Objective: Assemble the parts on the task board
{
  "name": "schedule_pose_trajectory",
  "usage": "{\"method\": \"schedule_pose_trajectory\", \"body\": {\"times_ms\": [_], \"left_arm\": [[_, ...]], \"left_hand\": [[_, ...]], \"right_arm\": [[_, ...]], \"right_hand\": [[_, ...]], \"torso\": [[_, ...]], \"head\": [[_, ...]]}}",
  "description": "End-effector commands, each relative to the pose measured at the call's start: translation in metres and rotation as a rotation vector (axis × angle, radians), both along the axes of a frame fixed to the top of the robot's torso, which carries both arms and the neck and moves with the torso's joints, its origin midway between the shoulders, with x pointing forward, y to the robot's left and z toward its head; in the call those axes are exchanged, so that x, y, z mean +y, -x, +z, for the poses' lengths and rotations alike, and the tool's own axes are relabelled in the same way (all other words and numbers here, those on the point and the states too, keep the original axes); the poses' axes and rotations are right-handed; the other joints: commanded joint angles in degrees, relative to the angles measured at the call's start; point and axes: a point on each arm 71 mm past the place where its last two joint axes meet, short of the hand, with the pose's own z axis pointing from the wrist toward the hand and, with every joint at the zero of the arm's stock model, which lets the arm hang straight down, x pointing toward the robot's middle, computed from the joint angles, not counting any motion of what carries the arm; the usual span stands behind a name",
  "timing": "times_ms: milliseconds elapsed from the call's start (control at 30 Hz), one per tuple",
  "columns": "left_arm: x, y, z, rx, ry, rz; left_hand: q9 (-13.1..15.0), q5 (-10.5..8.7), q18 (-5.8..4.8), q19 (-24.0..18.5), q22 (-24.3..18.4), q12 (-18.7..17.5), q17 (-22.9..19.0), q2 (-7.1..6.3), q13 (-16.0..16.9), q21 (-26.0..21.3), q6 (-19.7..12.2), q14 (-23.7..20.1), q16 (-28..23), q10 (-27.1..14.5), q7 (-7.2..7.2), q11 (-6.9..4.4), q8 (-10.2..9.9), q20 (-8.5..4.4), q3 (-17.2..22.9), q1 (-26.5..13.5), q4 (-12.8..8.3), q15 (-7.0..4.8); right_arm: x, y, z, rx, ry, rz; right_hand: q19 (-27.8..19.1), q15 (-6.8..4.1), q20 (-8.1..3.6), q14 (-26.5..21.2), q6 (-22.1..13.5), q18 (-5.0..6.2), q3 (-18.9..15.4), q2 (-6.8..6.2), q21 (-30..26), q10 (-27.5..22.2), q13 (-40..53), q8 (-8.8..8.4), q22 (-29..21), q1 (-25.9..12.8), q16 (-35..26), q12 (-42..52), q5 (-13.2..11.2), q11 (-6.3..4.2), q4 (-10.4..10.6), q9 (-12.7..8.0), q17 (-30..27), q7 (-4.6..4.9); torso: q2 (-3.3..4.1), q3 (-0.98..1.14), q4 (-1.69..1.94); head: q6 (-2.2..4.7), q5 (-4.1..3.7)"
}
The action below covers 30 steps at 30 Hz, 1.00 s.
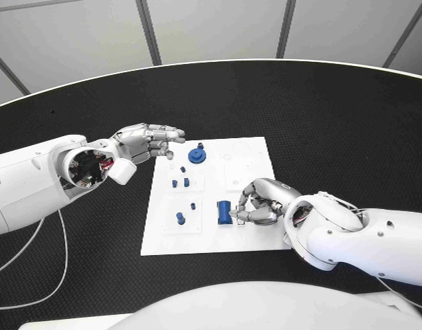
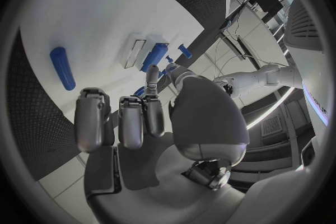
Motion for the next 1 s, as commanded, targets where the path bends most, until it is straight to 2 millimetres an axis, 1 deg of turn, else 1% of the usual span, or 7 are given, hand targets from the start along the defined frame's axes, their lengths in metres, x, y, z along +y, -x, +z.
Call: {"method": "schedule_pose_trajectory", "body": {"times_ms": [33,167,333,500,667,900,1000], "left_arm": [[0.000,0.000,0.000,0.000,0.000,0.000],[0.002,0.000,0.000,-0.002,0.000,0.005],[0.003,-0.001,0.000,-0.003,-0.002,0.009],[0.003,-0.002,0.000,-0.003,-0.001,0.008],[0.002,-0.002,0.000,-0.003,0.000,0.006],[0.003,-0.001,0.000,-0.003,-0.001,0.009],[0.004,-0.001,0.000,-0.003,0.000,0.009]], "left_hand": [[0.1,0.36,0.85,-0.2,-0.1,0.1,-0.1,0.35,0.1,-0.4,-0.3,-0.5,0.2,-0.3,-0.02,-0.07,0.0,0.24,0.0,0.0,0.2,-0.01],[0.1,0.36,0.85,-0.2,-0.1,0.1,-0.1,0.35,0.1,-0.4,-0.3,-0.5,0.2,-0.3,-0.02,-0.07,0.0,0.24,0.0,0.0,0.2,-0.01],[0.1,0.36,0.85,-0.2,-0.1,0.1,-0.1,0.35,0.1,-0.4,-0.3,-0.5,0.2,-0.3,-0.02,-0.07,0.0,0.24,0.0,0.0,0.2,-0.01],[0.1,0.36,0.85,-0.3,-0.1,0.2,-0.1,0.34,0.1,-0.4,-0.3,-0.6,0.1,-0.3,-0.03,-0.07,0.0,0.25,0.0,0.0,0.2,-0.01],[0.1,0.36,0.85,-0.3,-0.1,0.2,-0.1,0.34,0.1,-0.4,-0.3,-0.6,0.1,-0.3,-0.03,-0.07,0.0,0.25,0.0,0.0,0.2,-0.01],[0.1,0.36,0.85,-0.3,-0.1,0.2,-0.1,0.34,0.1,-0.4,-0.3,-0.6,0.1,-0.3,-0.03,-0.07,0.0,0.25,0.0,0.0,0.2,-0.01],[0.1,0.36,0.85,-0.3,-0.1,0.2,-0.1,0.34,0.1,-0.4,-0.3,-0.6,0.1,-0.3,-0.03,-0.07,0.0,0.25,0.0,0.0,0.2,-0.01]], "right_arm": [[-0.013,0.001,0.004,-0.026,-0.013,-0.026],[-0.038,0.002,0.008,-0.058,-0.013,-0.074],[-0.066,0.004,0.010,-0.069,0.015,-0.131],[-0.085,0.004,0.010,-0.072,0.053,-0.176],[-0.097,0.003,0.008,-0.078,0.090,-0.208],[-0.101,0.000,0.004,-0.070,0.115,-0.219],[-0.097,-0.002,0.001,-0.066,0.117,-0.215]], "right_hand": [[4.4,0.09,-0.36,6.3,-1.7,-0.65,1.0,-0.34,-1.7,3.5,11.2,-1.21,11.1,1.4,0.1,-1.0,0.4,-0.10,-0.2,-0.6,14.6,0.51],[4.2,1.19,0.43,6.1,-3.7,-0.50,2.5,-1.20,-2.8,3.0,10.7,-4.42,10.7,3.3,-0.3,-2.0,0.7,1.23,-0.6,-2.4,13.8,2.05],[4.2,1.37,0.73,6.1,-2.7,-0.48,3.5,-1.41,-2.8,2.9,10.6,-5.10,10.8,4.2,-0.3,-2.3,3.3,1.34,-1.0,-2.8,13.8,2.09],[4.2,1.40,0.78,6.1,-2.8,-0.45,3.5,-1.69,-3.0,2.8,10.5,-5.34,10.7,4.0,-0.3,-2.5,3.6,1.41,-0.8,-2.9,13.8,2.20],[4.1,1.52,0.88,6.1,-2.7,-0.42,3.2,-2.12,-3.1,2.7,10.4,-5.64,10.6,3.2,-0.3,-2.7,3.3,1.55,-0.3,-3.0,13.7,2.35],[4.1,1.62,0.99,6.1,-2.7,-0.37,3.0,-2.39,-3.4,2.6,10.3,-6.01,10.6,2.6,-0.4,-2.9,3.1,1.67,0.2,-3.1,13.7,2.50],[4.1,1.70,1.06,6.1,-2.7,-0.34,2.7,-2.72,-3.6,2.5,10.2,-6.24,10.5,2.2,-0.4,-3.0,2.9,1.76,0.5,-3.1,13.6,2.58]], "torso": [[-0.03,0.03,0.00],[-0.10,0.05,-0.13],[-0.18,0.12,-0.50],[-0.23,0.20,-0.83],[-0.12,0.12,-0.77],[-0.10,0.05,-0.64],[-0.08,0.17,-0.66]], "head": [[0.01,-0.31],[0.01,-0.64],[0.22,-1.29],[0.13,-1.96],[0.01,-2.45],[0.01,-2.57],[0.01,-2.40]]}}
